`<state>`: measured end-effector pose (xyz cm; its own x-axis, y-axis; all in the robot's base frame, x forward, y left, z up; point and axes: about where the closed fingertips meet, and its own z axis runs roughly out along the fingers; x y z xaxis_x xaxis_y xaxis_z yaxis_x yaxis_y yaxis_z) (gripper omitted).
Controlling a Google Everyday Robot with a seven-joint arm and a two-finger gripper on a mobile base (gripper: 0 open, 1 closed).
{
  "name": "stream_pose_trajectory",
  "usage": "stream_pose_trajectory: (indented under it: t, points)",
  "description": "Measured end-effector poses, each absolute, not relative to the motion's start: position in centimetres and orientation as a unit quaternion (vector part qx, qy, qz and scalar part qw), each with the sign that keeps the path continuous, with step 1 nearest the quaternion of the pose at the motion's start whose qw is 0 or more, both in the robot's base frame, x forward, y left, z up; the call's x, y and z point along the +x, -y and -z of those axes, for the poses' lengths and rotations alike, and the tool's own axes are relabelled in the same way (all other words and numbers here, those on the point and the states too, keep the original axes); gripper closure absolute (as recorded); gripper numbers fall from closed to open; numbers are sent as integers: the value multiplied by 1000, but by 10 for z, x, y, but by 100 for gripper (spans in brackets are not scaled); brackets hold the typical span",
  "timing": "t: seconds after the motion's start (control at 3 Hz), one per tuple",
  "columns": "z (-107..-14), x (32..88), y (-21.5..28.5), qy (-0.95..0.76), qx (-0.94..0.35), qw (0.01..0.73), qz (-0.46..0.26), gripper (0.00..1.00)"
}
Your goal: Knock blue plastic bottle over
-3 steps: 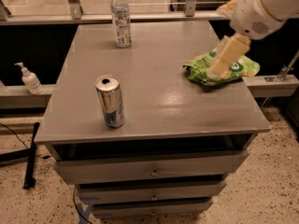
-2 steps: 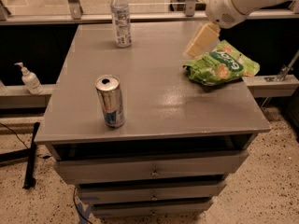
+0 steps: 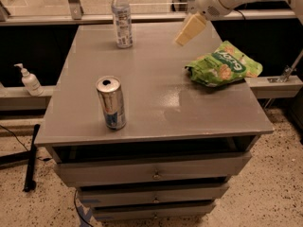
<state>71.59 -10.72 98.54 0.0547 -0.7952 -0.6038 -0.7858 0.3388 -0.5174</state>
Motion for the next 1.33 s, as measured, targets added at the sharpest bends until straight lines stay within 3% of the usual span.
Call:
stream_pose_trajectory:
  t: [0.67, 1.33]
  points:
    - [-975, 739, 93, -688, -557, 466, 0, 0]
    - [-932, 843, 10, -688, -479, 540, -80, 0]
